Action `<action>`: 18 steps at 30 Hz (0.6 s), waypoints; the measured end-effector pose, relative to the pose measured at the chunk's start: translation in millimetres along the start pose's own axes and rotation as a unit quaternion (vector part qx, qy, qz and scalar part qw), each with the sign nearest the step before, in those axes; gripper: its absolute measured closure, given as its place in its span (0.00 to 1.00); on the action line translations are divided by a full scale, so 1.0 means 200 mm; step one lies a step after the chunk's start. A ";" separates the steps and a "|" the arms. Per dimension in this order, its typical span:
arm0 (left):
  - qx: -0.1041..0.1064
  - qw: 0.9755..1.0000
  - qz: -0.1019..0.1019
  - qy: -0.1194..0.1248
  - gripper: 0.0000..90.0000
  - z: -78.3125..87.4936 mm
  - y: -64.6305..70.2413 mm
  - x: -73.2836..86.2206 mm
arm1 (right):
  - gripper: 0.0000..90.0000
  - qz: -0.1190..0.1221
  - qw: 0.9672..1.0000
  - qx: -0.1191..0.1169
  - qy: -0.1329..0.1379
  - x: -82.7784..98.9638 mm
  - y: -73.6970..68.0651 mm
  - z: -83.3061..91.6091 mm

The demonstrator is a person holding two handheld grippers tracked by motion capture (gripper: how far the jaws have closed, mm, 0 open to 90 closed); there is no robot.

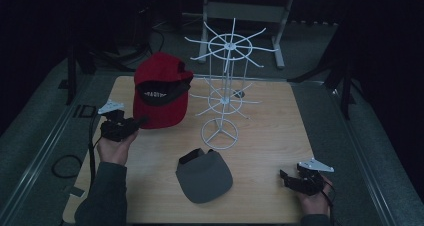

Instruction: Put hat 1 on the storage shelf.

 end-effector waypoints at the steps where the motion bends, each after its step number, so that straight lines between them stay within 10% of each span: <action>1: -0.001 1.000 -0.002 0.001 0.96 0.00 0.00 0.00 | 0.27 0.000 1.000 0.000 0.000 0.00 0.00 0.00; 18: -0.004 0.999 -0.020 0.027 0.96 0.07 0.06 -0.08 | 0.27 0.001 1.000 0.000 0.001 0.00 0.00 0.00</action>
Point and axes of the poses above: each handheld gripper's, and its own axes: z roughly backward along the jaws, x roughly out of its underside, y roughly to its right, the point moved 4 cm from there along -z, roughly forward along the jaws, and after that the axes turned 9 degrees about x, right-handed, at the moved point
